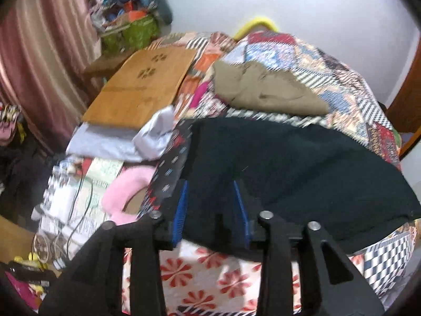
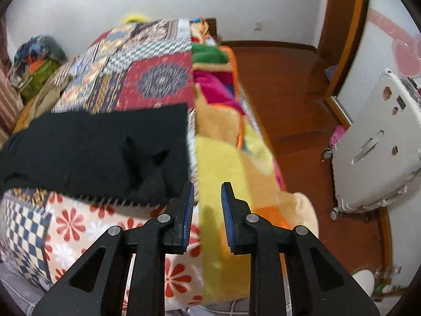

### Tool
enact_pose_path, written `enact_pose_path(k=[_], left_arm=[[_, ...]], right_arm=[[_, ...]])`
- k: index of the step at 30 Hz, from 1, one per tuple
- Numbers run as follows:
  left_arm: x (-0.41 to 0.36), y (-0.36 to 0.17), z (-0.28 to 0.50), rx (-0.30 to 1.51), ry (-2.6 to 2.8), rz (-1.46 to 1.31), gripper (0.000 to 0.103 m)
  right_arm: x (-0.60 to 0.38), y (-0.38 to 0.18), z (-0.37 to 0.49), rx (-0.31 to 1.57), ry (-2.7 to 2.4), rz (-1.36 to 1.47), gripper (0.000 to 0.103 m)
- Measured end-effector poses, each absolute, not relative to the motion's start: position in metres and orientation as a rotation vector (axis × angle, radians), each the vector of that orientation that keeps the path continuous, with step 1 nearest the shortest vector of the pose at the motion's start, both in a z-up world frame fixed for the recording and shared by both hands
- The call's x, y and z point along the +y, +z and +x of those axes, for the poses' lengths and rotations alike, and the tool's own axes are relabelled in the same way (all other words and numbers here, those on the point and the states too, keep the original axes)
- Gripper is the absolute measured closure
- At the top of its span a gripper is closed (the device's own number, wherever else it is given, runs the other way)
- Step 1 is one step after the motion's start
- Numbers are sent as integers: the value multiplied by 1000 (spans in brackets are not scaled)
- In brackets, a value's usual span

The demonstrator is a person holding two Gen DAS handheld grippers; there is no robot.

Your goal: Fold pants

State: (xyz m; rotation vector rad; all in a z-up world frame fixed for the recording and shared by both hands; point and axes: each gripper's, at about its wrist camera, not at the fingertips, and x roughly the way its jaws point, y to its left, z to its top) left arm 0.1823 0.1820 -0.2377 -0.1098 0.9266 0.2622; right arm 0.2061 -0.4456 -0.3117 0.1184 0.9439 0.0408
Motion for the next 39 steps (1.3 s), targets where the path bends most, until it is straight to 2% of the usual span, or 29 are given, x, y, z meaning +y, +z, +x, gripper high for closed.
enact_pose_path(k=[1, 9, 17, 20, 22, 29, 33, 37, 39], left_arm=[[171, -231, 189, 911, 245, -98, 60], [78, -215, 243, 869, 37, -58, 52], [-19, -260, 278, 958, -149, -14, 51], [-40, -279, 281, 999, -190, 16, 51], [-51, -289, 278, 1013, -203, 51, 51], [-65, -317, 273, 1063, -229, 57, 51], [-61, -319, 271, 1058, -224, 32, 48], [-59, -319, 271, 1058, -224, 27, 48], [-59, -318, 271, 1056, -223, 27, 48]], right_arm=[[-448, -306, 208, 928, 41, 130, 84], [-427, -294, 243, 872, 156, 163, 77], [-392, -324, 263, 973, 270, 198, 75], [-389, -336, 262, 1008, 278, 217, 70], [-392, -341, 261, 1026, 278, 244, 63], [-394, -350, 269, 1050, 278, 282, 63], [-390, -353, 282, 1056, 297, 278, 70], [-398, -354, 292, 1034, 299, 342, 88], [-402, -349, 293, 997, 302, 367, 90]])
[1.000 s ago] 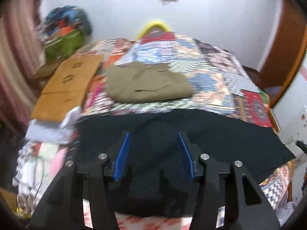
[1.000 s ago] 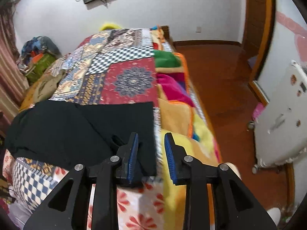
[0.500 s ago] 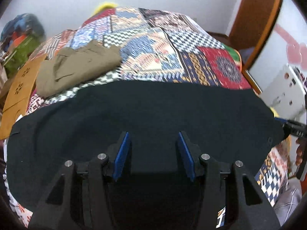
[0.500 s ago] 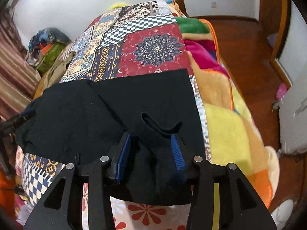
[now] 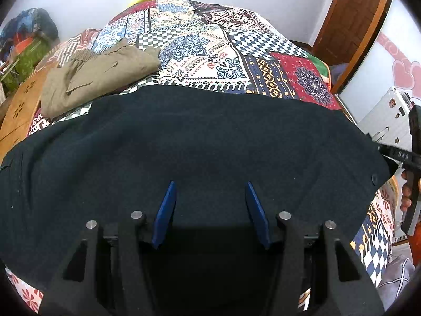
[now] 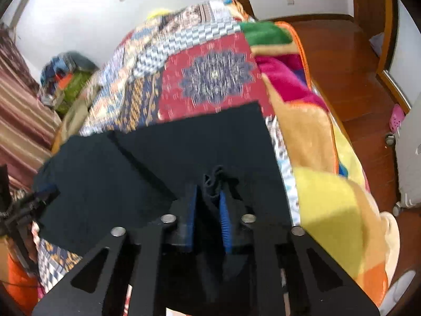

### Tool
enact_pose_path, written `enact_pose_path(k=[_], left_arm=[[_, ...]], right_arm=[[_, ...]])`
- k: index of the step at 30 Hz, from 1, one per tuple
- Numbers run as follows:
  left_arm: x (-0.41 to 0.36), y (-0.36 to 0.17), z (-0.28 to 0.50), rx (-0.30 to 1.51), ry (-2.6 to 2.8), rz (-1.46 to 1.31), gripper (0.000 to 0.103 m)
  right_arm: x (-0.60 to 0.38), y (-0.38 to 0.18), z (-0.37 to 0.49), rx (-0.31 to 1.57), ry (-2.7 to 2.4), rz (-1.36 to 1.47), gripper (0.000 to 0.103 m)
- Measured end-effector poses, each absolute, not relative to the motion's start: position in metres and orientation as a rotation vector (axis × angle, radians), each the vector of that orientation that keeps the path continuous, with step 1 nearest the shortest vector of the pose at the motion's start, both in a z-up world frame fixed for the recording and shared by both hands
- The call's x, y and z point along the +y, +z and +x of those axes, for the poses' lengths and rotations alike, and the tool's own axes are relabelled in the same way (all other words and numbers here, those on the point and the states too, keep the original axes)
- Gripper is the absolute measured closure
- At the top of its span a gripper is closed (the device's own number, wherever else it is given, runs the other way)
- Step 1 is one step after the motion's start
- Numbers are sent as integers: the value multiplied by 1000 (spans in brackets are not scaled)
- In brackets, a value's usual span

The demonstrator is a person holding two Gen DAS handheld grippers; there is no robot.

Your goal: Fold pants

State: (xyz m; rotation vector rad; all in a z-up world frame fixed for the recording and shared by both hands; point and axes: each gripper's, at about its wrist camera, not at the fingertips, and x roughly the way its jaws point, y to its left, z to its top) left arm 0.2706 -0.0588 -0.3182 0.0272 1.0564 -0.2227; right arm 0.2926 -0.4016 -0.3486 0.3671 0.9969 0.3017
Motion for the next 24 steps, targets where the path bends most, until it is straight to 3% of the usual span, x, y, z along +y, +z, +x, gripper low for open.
enact_pose_path(k=[10, 17, 20, 24], left_arm=[[-59, -293, 277, 993, -219, 33, 48], [-58, -287, 283, 985, -205, 22, 48], [-58, -289, 282, 996, -204, 27, 48], [-58, -289, 279, 997, -200, 37, 48]], right_arm=[[-411, -295, 303, 809, 259, 272, 92], [-404, -316, 347, 883, 226, 206, 92], [-402, -337, 352, 956, 193, 179, 89], [-405, -335, 336, 948, 120, 85, 76]])
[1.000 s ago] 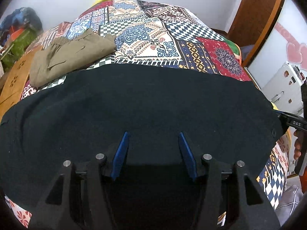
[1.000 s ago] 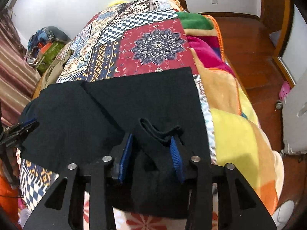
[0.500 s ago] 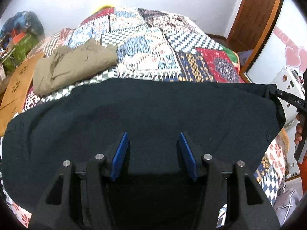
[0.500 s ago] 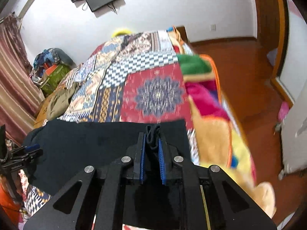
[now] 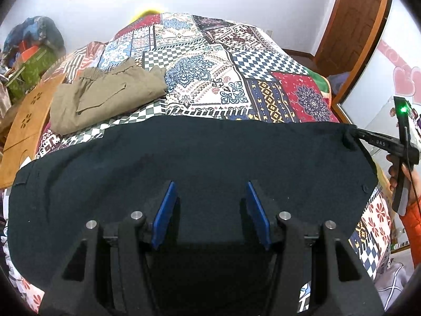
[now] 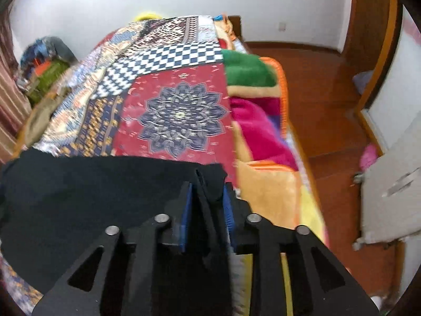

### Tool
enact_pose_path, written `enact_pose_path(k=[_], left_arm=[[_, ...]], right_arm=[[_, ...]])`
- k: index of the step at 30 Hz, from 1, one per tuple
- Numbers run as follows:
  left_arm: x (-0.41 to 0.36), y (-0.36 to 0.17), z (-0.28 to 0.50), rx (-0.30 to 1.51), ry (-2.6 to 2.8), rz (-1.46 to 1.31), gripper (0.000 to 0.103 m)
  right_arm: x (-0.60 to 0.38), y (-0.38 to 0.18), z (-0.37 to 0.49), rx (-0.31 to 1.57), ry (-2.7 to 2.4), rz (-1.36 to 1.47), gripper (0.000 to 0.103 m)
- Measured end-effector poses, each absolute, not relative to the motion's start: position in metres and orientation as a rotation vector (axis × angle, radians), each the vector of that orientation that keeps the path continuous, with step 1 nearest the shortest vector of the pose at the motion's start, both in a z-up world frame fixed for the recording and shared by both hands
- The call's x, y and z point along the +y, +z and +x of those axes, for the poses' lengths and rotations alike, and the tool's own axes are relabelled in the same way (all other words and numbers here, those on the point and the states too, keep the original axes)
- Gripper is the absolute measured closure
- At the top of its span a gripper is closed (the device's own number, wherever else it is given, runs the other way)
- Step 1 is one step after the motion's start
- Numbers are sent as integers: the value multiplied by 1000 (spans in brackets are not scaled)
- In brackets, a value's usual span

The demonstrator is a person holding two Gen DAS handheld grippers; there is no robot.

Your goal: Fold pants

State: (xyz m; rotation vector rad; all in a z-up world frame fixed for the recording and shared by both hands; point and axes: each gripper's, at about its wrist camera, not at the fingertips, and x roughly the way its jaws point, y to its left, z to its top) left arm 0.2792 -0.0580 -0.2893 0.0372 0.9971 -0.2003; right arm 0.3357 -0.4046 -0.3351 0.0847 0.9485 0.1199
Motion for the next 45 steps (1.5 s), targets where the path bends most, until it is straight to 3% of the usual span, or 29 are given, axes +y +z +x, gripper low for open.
enact_pose_path(k=[10, 19, 27, 29, 34, 36, 38, 41, 45], left_arm=[[-48, -275, 257, 977, -185, 26, 44], [-28, -283, 219, 1028, -188, 7, 43], [-20, -302, 193, 1061, -158, 72, 27], [-15, -303, 193, 1054, -139, 60, 17], [-11, -308, 198, 1030, -124, 72, 15], [-13, -309, 200, 1007, -117, 79, 21], [-18, -309, 201, 995, -142, 85, 39], [-23, -308, 202, 984, -173, 94, 58], [-25, -305, 204, 980, -198, 87, 70]], right_arm=[[-413, -277, 273, 836, 145, 62, 50], [-353, -301, 265, 895, 301, 94, 50], [-332, -347, 271, 1021, 268, -20, 50], [-347, -350, 269, 1032, 239, 0, 50], [-383, -354, 260, 1055, 156, 8, 53], [-385, -351, 257, 1063, 110, -31, 52], [-390, -344, 252, 1065, 121, 14, 52], [-385, -327, 242, 1034, 218, 98, 52], [-339, -300, 229, 973, 383, 48, 50]])
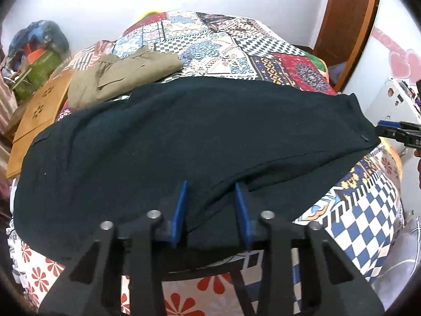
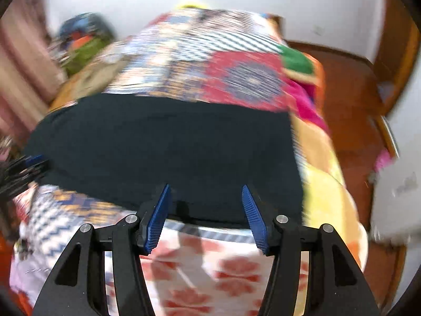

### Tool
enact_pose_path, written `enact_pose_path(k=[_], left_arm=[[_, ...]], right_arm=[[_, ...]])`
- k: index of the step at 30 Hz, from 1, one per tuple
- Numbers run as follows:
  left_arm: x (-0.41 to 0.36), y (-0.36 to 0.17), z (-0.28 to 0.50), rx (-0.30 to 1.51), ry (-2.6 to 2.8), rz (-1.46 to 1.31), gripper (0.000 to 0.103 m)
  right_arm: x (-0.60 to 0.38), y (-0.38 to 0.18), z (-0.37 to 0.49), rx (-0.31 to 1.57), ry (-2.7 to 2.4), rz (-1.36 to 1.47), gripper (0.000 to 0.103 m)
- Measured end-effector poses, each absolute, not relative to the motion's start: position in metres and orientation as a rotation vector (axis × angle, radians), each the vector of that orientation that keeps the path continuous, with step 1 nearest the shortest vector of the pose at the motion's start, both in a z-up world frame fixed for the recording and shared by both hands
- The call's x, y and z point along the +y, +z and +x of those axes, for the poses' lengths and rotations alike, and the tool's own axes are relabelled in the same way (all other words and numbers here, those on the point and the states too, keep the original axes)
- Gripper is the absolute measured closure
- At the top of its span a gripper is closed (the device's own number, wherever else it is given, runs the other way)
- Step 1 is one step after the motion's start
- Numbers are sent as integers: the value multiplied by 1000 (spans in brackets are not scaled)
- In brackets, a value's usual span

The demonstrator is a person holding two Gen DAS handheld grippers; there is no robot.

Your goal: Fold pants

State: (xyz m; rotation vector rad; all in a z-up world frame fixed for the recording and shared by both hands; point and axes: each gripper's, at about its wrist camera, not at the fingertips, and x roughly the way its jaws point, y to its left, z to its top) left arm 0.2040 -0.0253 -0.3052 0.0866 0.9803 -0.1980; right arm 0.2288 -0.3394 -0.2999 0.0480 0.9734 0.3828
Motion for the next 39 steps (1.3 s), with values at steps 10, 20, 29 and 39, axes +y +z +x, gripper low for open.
enact_pose_path(k=[10, 20, 29, 39], left_arm=[[-21, -300, 203, 982, -254, 19, 86], [-17, -297, 208, 975, -326, -1, 93], [-21, -285, 197, 979, -384, 47, 97], [-31, -285, 179, 1007, -403, 61, 97]], right_arm=[[-216, -294, 224, 936, 719, -116, 50], [-193, -304, 231, 925, 741, -210, 83], [-193, -290, 219, 862, 769, -232, 94], [-200, -290, 206, 882, 767, -239, 93]])
